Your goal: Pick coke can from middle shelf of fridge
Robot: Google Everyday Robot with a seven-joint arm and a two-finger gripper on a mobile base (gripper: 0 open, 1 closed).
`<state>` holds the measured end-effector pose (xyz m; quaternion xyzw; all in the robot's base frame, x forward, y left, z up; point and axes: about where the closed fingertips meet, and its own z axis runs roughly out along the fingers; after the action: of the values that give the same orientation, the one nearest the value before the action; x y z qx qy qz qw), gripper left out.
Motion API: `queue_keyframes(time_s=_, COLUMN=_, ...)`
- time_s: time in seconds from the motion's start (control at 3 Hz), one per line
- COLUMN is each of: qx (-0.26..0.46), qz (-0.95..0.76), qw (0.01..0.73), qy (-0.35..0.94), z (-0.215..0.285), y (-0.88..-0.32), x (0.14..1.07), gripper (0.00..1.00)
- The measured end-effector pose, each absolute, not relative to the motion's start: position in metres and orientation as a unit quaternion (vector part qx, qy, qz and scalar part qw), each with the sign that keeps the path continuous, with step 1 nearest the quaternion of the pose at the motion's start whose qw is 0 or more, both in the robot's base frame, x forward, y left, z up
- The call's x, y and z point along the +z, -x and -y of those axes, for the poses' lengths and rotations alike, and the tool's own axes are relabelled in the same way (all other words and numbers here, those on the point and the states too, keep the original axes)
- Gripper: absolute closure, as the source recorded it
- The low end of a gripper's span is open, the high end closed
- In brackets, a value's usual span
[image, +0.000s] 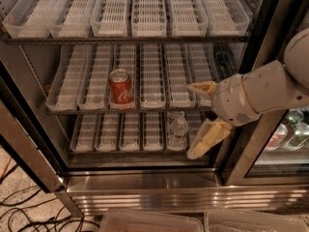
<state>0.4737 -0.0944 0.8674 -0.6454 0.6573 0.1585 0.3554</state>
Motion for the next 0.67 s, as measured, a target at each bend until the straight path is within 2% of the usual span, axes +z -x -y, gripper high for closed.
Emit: queue_keyframes(time_s=0.67, qx=0.271, qz=-0.643, qw=0.407, qy=0.590, z=0.071, y=-0.454, x=0.897, gripper=0.00)
